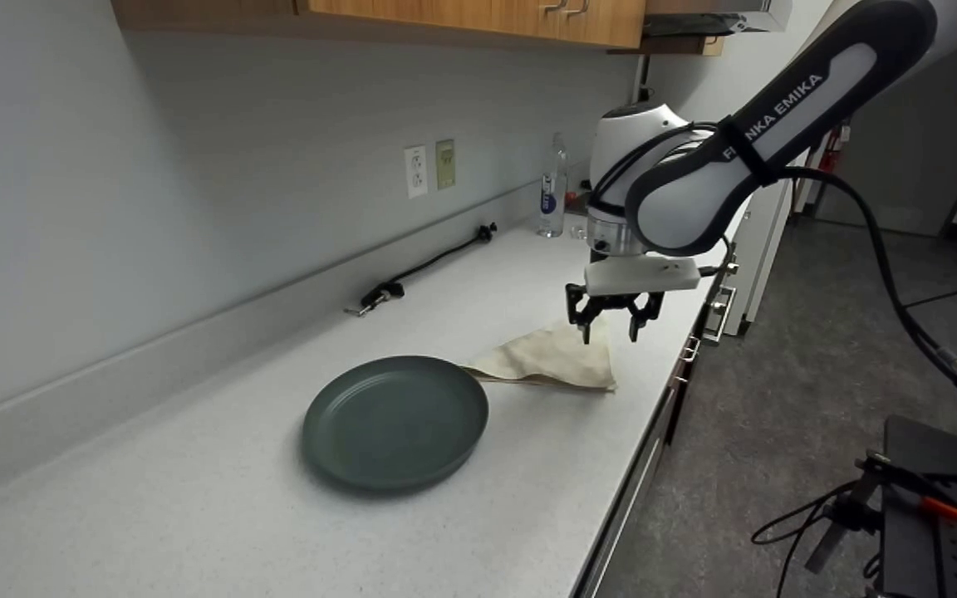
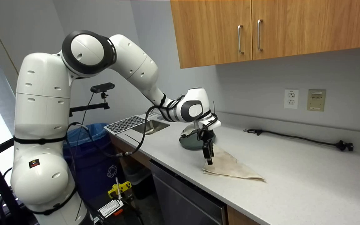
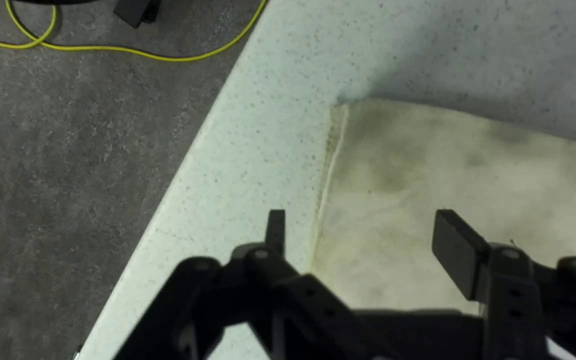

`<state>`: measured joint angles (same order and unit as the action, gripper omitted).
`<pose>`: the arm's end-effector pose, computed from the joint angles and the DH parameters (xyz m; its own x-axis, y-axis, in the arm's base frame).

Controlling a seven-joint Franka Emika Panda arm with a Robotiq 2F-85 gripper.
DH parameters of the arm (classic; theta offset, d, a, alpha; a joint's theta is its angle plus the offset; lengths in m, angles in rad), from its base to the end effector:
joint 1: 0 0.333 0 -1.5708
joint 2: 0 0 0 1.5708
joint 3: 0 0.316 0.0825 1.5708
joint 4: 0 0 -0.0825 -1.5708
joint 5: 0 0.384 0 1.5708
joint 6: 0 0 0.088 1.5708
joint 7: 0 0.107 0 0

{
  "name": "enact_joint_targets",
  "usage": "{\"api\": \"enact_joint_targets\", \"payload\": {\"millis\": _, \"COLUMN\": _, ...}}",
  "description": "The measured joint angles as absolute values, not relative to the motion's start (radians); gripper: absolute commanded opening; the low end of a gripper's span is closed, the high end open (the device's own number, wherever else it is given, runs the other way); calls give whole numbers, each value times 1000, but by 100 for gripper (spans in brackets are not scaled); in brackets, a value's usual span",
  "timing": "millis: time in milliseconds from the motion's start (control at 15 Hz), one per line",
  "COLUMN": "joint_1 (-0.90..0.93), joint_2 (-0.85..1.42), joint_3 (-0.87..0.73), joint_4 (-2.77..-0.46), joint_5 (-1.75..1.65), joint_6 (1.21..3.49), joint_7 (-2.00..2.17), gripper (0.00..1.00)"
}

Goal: Fold the top right corner over the bottom left corner then fold the bottom right corner over the top left corner

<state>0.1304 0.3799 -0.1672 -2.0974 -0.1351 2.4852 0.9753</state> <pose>0.5844 -0.0198 0.2410 0.6260 -0.7704 0.1206 -0.7797 -0.6211 0.0797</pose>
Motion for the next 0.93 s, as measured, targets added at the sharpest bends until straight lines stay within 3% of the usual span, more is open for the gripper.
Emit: {"api": "enact_joint_targets", "payload": {"millis": 933, "joint_1": 61, "joint_2": 458, "joint_3": -309, "joint_4": -2041, "joint_5": -150, "joint_6": 2834, "joint_7": 977, "gripper": 100}}
